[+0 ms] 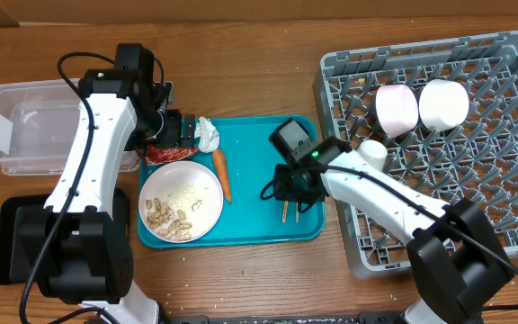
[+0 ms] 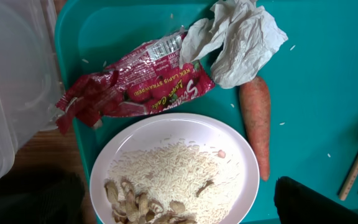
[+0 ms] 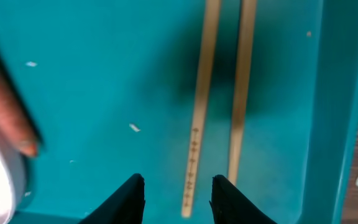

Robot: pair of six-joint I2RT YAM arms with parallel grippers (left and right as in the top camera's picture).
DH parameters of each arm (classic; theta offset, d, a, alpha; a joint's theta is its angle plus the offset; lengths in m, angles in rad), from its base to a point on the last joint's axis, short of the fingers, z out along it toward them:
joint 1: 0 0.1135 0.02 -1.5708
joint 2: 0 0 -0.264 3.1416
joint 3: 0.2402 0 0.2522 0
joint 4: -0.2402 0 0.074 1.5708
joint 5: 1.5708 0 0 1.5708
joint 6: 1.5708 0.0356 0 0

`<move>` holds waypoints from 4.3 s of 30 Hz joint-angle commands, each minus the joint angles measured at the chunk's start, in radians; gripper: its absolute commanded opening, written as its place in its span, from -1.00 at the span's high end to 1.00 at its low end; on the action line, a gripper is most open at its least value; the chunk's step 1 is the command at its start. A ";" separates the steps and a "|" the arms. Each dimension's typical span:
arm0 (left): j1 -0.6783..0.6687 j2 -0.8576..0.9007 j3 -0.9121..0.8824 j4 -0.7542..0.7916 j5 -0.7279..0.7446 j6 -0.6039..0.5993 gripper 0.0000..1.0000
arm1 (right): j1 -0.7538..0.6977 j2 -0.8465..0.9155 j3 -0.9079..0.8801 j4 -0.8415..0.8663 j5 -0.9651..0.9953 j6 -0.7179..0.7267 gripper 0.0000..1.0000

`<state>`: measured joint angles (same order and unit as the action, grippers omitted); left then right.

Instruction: Sort waste into correct bins and load items into the dishwasher

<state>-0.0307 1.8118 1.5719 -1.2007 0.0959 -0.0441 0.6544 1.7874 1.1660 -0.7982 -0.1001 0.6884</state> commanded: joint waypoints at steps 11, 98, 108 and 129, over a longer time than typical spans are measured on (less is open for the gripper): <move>0.004 0.015 0.016 0.001 -0.002 0.022 -1.00 | -0.003 0.012 -0.151 0.163 0.021 0.079 0.57; 0.004 0.015 0.016 0.001 -0.002 0.022 -1.00 | -0.329 -0.109 0.228 -0.016 0.292 -0.655 0.43; 0.004 0.015 0.016 0.001 -0.002 0.022 -1.00 | -0.295 -0.189 0.296 -0.095 0.291 -0.543 0.29; 0.004 0.015 0.015 0.117 0.090 -0.063 -1.00 | -0.154 -0.208 0.259 -0.038 -0.076 -0.117 0.10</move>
<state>-0.0307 1.8118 1.5719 -1.1072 0.1116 -0.0547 0.4797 1.5803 1.4296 -0.8547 -0.1707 0.5194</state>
